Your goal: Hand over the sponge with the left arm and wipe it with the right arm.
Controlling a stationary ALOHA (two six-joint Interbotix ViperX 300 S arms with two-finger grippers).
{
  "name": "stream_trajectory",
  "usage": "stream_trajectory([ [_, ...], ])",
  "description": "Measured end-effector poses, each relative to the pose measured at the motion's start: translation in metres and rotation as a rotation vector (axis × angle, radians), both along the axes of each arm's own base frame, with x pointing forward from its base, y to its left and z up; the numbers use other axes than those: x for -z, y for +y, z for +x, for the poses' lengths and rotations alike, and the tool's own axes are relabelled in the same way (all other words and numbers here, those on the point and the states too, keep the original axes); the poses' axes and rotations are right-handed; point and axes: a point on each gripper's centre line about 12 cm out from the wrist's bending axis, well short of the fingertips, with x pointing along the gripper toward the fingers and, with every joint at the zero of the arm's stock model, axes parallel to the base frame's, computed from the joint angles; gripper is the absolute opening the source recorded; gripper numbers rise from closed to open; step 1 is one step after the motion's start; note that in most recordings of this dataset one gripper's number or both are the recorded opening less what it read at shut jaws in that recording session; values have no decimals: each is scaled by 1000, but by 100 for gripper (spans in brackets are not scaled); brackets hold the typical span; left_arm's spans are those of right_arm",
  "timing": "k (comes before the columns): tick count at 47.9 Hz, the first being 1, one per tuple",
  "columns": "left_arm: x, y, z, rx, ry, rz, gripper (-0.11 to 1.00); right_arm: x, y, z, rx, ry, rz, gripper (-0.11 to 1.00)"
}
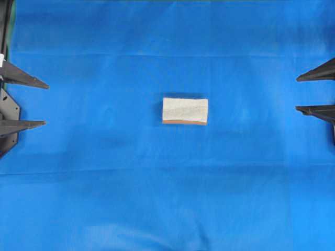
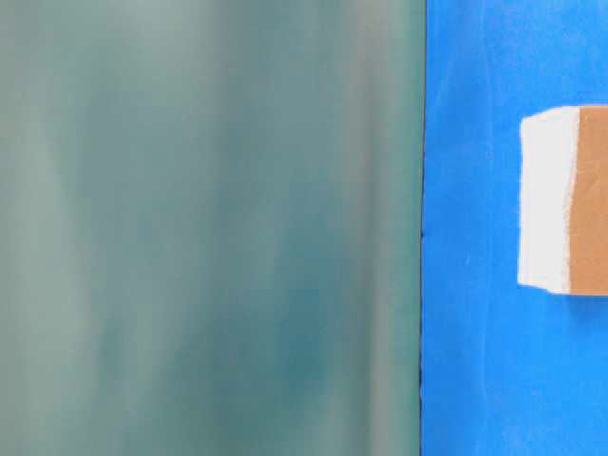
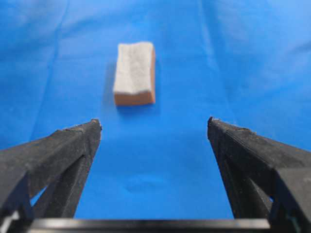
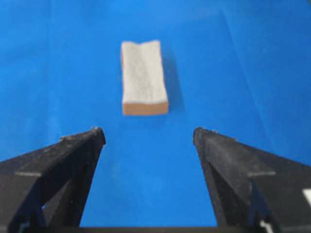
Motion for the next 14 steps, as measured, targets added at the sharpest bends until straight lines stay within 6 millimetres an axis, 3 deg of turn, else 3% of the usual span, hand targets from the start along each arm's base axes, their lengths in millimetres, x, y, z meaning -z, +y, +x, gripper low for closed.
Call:
stream_trajectory([
  [14,8,0,-3,-2,25,-15,89,-2,0,0,-1,-17,1,72],
])
